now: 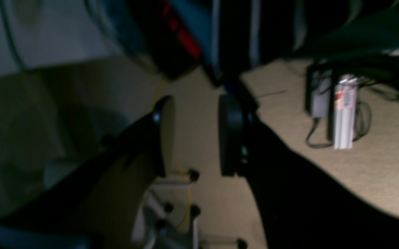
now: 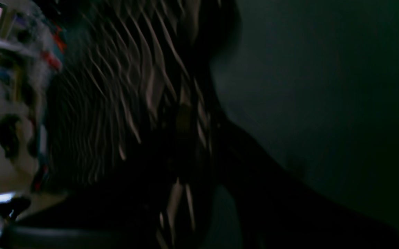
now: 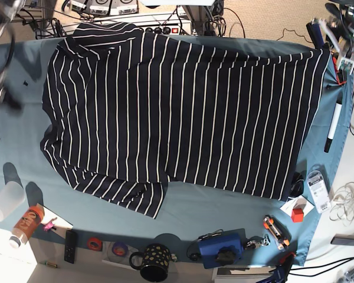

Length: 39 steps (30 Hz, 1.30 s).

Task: Layout the t-shirt on the table in an organized manner, then fold the t-shirt properly
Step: 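Release the shirt with the right gripper and raise it, then grasp the shirt collar corner with the right gripper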

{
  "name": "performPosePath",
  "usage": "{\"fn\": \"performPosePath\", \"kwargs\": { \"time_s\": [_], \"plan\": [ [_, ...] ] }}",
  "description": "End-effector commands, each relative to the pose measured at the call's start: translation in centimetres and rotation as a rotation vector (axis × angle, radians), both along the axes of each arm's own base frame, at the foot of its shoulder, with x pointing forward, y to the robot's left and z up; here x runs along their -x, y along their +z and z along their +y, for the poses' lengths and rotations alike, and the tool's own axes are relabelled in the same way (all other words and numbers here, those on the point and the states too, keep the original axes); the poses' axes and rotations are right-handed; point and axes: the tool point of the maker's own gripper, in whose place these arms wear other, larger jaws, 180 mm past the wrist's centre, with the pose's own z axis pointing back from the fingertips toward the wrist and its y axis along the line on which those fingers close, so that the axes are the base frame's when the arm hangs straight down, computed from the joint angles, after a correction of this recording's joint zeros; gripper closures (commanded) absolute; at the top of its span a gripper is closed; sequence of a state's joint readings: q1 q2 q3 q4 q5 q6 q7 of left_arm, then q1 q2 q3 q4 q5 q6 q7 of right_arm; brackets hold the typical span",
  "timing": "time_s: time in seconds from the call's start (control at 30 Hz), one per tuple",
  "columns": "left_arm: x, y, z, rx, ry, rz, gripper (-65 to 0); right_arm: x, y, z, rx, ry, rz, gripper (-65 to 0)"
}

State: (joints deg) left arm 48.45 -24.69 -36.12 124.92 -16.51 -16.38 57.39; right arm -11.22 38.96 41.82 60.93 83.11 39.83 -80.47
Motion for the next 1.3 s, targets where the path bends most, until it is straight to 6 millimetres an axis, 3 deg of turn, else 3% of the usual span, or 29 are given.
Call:
{"fn": "performPosePath", "kwargs": {
  "time_s": [0.0,0.1,0.2,0.37,0.47,0.63,0.83,0.93,1.03,1.27],
  "plan": [
    [0.2,0.7,0.8,-0.043,-0.005,0.000,-22.0,0.4,1.0,-0.4,0.024,0.013,-0.013,-9.9],
    [1.3,0.7,1.8,-0.093,0.027,0.025,-22.0,4.5,-1.7,1.6,0.014,0.046,0.088,-9.9],
    [2.1,0.9,2.5,-0.133,0.049,0.041,-22.0,8.1,-2.9,4.6,0.018,0.109,0.150,-9.9],
    [2.2,0.9,2.7,-0.145,0.054,0.040,-22.0,11.8,-2.0,10.1,0.051,0.252,0.168,-9.9],
    [2.1,0.9,2.7,-0.145,0.053,0.040,-22.0,13.0,-0.9,12.2,0.093,0.335,0.170,-10.0],
    [2.1,0.9,2.7,-0.145,0.053,0.040,-22.0,15.0,-0.6,13.1,0.136,0.401,0.224,-27.2],
    [1.9,1.0,2.7,-0.144,0.053,0.032,-22.0,15.9,-1.2,12.7,0.149,0.395,0.262,-28.1],
    [1.6,1.0,2.6,-0.142,0.046,0.024,-22.0,16.3,-2.5,12.2,0.196,0.376,0.302,-28.1],
    [1.7,1.0,2.6,-0.142,0.047,0.024,-22.0,15.6,-3.7,12.0,0.244,0.349,0.309,-28.1],
    [1.6,1.1,2.8,-0.145,0.061,0.017,-22.0,13.6,-3.5,12.7,0.224,0.326,0.241,-28.1]
  ]
}}
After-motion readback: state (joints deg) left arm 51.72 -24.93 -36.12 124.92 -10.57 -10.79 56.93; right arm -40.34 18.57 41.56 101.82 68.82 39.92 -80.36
